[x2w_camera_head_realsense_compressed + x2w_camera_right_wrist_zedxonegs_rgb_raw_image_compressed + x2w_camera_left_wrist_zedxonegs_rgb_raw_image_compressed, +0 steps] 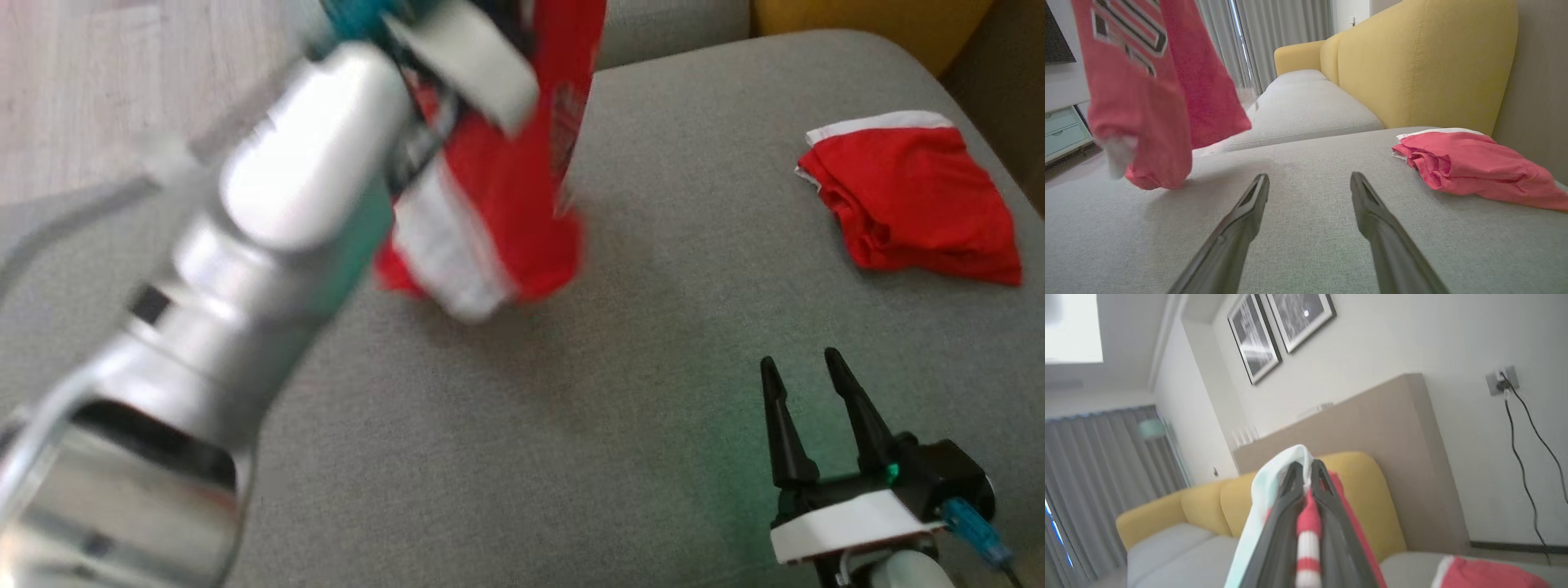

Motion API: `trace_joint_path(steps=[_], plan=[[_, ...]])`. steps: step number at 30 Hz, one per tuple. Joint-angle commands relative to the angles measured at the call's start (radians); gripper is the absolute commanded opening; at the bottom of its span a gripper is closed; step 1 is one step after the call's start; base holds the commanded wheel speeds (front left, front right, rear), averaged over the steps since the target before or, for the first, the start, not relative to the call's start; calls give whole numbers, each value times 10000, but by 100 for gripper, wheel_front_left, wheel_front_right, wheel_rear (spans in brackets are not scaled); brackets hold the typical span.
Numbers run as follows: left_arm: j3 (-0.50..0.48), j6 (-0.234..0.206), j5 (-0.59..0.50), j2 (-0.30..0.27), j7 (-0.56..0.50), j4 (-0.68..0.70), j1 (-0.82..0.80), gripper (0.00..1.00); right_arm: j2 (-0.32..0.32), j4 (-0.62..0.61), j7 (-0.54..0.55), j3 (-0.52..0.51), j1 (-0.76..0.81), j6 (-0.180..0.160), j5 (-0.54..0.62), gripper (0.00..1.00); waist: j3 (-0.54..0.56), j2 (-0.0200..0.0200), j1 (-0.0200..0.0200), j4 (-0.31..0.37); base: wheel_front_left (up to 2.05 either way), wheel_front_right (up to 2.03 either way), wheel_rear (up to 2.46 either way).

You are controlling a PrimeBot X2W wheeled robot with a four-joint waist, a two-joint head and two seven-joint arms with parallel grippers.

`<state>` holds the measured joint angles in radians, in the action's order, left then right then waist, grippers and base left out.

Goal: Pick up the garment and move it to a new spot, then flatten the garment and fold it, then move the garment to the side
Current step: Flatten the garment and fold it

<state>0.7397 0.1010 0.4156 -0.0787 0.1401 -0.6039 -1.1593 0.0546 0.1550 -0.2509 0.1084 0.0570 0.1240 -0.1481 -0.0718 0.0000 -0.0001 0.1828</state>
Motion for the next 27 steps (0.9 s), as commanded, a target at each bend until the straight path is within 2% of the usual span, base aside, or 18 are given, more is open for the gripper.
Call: trace_joint_path(steps=[1, 4, 7, 10, 15, 21, 27], plan=[[-574, 25, 148, -411, 175, 236, -843, 0, 4, -330, -109, 130, -100, 67, 47, 100, 78, 0, 1, -86, 0, 0, 0], [-964, 23, 355, -666, 356, 68, -1220, 0, -8, -395, -109, 49, 3, 67, 54, 100, 89, 0, 1, -306, 0, 0, 0], [-1129, 29, 652, -924, 380, -9, -730, 0, -16, -516, -109, -50, 37, 67, 37, 100, -5, 0, 1, -599, 0, 0, 0], [-996, 86, 1011, -1226, 293, 119, 657, 0, -21, -616, -109, -43, 33, 67, -29, 100, -143, 0, 1, -882, 0, 0, 0], [-585, 29, 1631, -1625, 258, 619, 3980, 0, 9, -804, -109, -127, 78, 67, -95, 100, -353, 0, 1, -1340, 0, 0, 0], [254, -100, 1936, -1323, 548, 1180, 6993, 0, 121, -942, -109, -179, 78, 67, -94, 100, -474, 0, 1, -1774, 0, 0, 0], [853, -300, 1797, -816, 796, 1307, 8095, 0, 254, -921, -109, -107, 102, 67, -117, 100, -390, 0, 1, -2078, 0, 0, 0]])
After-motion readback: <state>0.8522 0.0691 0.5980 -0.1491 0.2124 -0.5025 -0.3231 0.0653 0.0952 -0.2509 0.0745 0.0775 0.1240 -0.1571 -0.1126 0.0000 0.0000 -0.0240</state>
